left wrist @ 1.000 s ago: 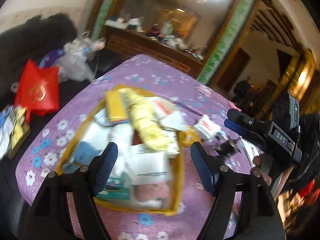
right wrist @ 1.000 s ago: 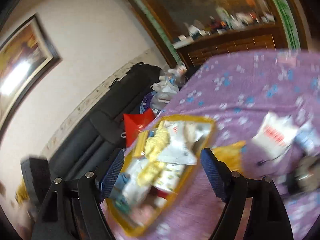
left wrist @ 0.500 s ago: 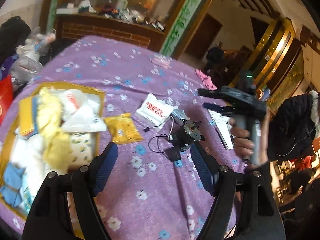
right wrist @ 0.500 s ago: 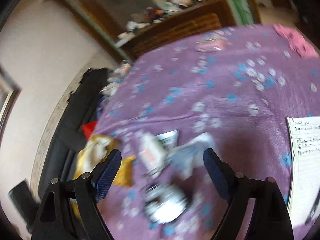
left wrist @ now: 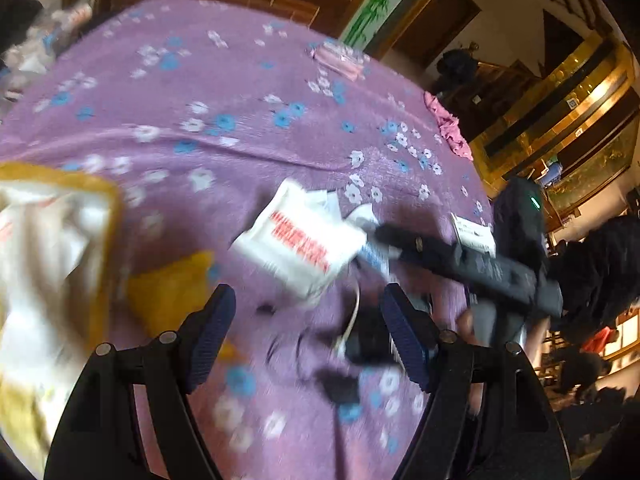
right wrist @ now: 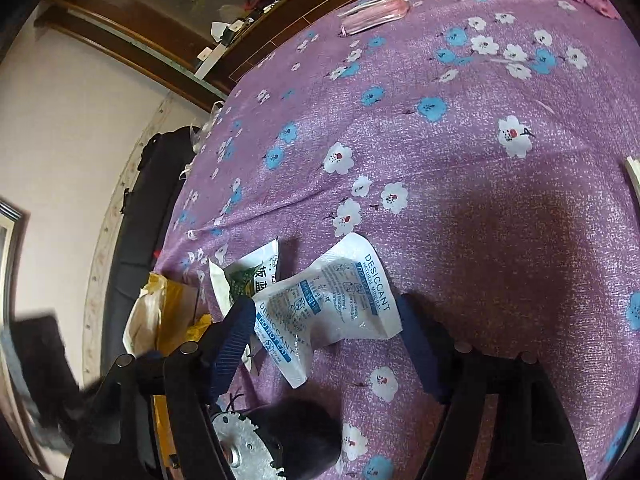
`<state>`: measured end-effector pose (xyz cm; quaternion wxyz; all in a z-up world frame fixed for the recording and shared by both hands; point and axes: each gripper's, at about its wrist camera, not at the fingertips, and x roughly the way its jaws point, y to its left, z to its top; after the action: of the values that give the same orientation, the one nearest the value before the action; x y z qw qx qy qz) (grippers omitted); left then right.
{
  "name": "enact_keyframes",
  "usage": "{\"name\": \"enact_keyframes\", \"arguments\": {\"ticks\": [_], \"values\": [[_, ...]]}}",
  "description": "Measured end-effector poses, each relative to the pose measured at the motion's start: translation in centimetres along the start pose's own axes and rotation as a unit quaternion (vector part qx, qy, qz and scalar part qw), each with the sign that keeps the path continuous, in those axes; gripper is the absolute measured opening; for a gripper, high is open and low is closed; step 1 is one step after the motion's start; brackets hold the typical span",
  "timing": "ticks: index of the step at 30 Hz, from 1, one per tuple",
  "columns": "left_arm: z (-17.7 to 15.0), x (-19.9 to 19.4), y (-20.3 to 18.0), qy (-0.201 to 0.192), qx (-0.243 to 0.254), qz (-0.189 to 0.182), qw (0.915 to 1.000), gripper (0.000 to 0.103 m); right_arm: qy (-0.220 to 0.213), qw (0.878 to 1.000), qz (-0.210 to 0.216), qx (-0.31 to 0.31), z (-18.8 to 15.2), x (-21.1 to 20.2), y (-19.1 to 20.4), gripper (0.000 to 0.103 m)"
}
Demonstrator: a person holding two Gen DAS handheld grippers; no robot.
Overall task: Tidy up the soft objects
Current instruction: 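Move both tools back toward the remaining white packets beside the black motor, then grasp the white-red packet with the left tool while the right tool grasps the blue-printed packet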
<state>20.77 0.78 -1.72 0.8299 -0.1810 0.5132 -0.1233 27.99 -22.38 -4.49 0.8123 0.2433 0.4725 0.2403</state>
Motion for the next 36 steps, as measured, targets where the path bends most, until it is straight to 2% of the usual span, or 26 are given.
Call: {"name": "enact_keyframes", "arguments": {"ticks": [1, 2, 5, 7, 11, 13, 16, 20, 23, 26, 27, 29, 33, 36], "values": [[1.0, 1.0, -0.1, 0.003, 0.002, 0.010, 0.9999, 0.074, -0.001, 1.000, -0.008, -0.003, 0.0, 0.1, 0.0, 0.060], [1.5, 1.5, -0.1, 0.000, 0.003, 0.017, 0.9998, 0.074, -0.002, 1.000, -0.017, -0.005, -0.4, 0.2, 0.0, 0.056], [2.3, 2.8, -0.3, 0.001, 0.013, 0.036, 0.9993, 0.075, -0.008, 1.000, -0.017, 0.008, -0.6, -0.4, -0.3, 0.049], [2.5, 3.2, -0.1, 0.008, 0.000, 0.025, 0.9997, 0.075, -0.011, 1.000, -0.022, 0.009, -0.8, -0.8, -0.2, 0.044], [3.2, 3.2, 0.5, 0.010, -0.031, 0.030, 0.9990, 0.074, -0.015, 0.999, -0.032, -0.003, -1.1, -1.0, 0.6, 0.036], [3.7, 2.7, -0.1, -0.005, -0.024, 0.051, 0.9984, 0.075, -0.020, 0.999, -0.033, -0.008, -1.1, -1.3, 0.8, 0.026], [4.6, 3.6, -1.3, -0.005, -0.006, 0.075, 0.9972, 0.075, -0.022, 0.999, -0.028, -0.004, -1.1, -1.6, 0.7, 0.021], [4.4, 6.5, -2.4, 0.042, 0.030, 0.088, 0.9948, 0.074, -0.025, 0.999, -0.030, -0.006, -1.0, -1.9, 0.5, 0.016], [3.2, 5.7, -2.3, 0.042, 0.039, 0.114, 0.9918, 0.073, -0.029, 0.999, -0.035, -0.003, -1.1, -2.4, 0.3, 0.016], [2.2, 3.5, -1.5, 0.032, 0.012, 0.101, 0.9942, 0.072, -0.030, 0.999, -0.036, 0.002, -0.9, -2.7, 0.1, 0.016], [2.0, 3.0, -1.5, 0.030, 0.019, 0.114, 0.9929, 0.072, -0.030, 0.999, -0.037, 0.001, -0.8, -2.7, 0.1, 0.016], [1.6, 2.2, -1.6, 0.025, 0.034, 0.137, 0.9896, 0.066, -0.030, 0.999, -0.042, -0.005, -0.8, -2.7, 0.3, 0.016], [1.1, 1.3, -1.0, 0.033, 0.029, 0.142, 0.9889, 0.053, -0.033, 0.998, -0.048, -0.015, -0.9, -2.9, 0.5, 0.016], [0.2, 0.7, -0.2, 0.041, 0.010, 0.120, 0.9919, 0.052, -0.031, 0.998, -0.047, -0.017, -0.8, -2.9, 0.4, 0.016]]}}
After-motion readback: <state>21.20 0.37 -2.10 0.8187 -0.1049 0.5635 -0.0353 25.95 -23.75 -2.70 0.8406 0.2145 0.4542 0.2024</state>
